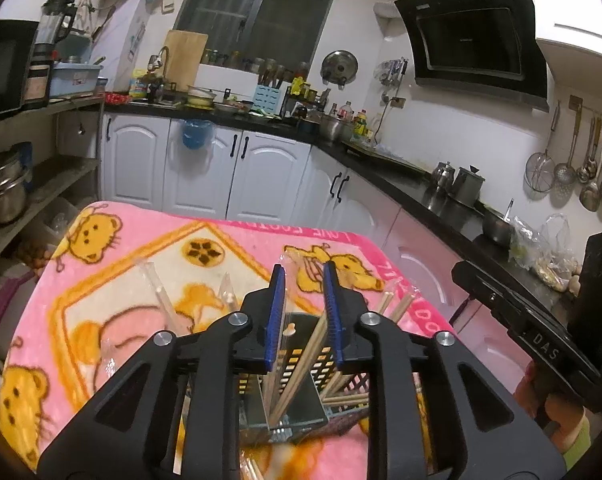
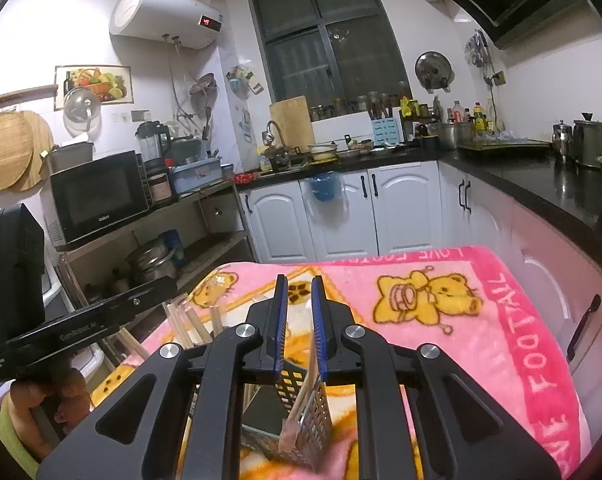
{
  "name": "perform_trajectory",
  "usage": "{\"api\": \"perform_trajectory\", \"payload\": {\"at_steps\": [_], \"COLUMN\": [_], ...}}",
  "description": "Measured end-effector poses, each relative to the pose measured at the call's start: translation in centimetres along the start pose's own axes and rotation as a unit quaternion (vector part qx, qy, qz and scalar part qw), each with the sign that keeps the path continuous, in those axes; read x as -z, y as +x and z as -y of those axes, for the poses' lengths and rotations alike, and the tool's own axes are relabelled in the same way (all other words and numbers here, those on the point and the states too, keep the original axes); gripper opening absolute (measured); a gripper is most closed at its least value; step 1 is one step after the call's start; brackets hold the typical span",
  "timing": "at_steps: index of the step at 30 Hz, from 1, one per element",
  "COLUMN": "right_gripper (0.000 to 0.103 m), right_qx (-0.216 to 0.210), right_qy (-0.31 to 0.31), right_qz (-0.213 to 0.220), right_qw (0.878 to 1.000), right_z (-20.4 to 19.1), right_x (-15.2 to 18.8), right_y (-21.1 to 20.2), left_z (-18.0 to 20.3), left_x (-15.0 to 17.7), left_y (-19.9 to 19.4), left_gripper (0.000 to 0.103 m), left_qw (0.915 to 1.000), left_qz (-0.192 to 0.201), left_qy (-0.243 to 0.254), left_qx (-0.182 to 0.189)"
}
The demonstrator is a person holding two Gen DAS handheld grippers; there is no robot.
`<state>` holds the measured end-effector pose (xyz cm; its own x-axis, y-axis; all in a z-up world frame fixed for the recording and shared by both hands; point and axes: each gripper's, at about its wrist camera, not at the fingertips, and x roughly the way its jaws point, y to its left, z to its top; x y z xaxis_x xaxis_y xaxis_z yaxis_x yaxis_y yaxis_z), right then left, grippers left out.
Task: Organize utensils
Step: 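Lower the left tool's chopstick into the caddy and open while the right tool does likewise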
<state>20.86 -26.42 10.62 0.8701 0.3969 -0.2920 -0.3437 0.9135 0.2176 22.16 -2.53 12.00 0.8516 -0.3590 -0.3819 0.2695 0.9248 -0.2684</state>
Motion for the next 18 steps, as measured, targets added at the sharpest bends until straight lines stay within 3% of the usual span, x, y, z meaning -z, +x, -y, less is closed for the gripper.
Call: {"api": "perform_trajectory", "payload": {"at_steps": [7,9,18], "right_gripper": [0.023,0.030,0.044], "right_qx": [-0.001,0.002,0.006], "right_qy": [0.006,0.009,0.015], "right_qz": [-0.012,-0.011,-0.022], "right_qw": [1.000,1.000,1.000], "right_z": [0.2,0.2,0.4], "right_x": [0.7,0.9,1.9], "right_y": [-0.5,-0.8,-1.9], "left_z": [0.1,0.1,0.0], "left_x": [1.0,1.2,2.4], "left_y": [-0.6,-0.8,-1.7], "left_gripper": [0.031,0.033,0.049], "left_qw": [1.0000,0.9999,0.9999], "left_qz": [-0.009,-0.010,-0.015], "left_qy": [0.003,0.001,-0.001], "left_qx": [0.001,0.001,-0.001]}}
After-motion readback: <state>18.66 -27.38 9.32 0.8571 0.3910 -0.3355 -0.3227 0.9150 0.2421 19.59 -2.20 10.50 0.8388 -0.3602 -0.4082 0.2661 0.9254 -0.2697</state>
